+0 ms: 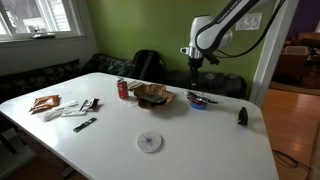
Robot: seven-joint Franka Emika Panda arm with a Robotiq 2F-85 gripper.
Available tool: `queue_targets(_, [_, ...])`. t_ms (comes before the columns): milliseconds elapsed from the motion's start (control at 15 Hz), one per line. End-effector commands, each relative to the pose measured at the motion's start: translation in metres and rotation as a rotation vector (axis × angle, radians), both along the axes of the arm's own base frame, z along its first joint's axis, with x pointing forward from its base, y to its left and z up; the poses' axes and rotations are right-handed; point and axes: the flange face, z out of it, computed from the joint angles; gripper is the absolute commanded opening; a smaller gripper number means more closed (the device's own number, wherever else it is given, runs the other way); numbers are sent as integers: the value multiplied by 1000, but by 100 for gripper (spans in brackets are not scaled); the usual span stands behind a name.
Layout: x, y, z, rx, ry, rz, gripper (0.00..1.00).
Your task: Move the wooden tray forwards
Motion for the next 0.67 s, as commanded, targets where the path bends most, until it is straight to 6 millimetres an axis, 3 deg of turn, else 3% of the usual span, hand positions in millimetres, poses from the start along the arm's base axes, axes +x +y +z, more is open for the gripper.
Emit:
queue_targets(0, [11, -88, -8, 139, 61, -137, 100])
queue_targets(200, [31, -128, -3, 251, 112, -259, 100])
queue_targets(333, [45, -134, 12, 329, 131, -337, 100])
queue_targets(600, [67, -126, 28, 484, 149, -475, 100])
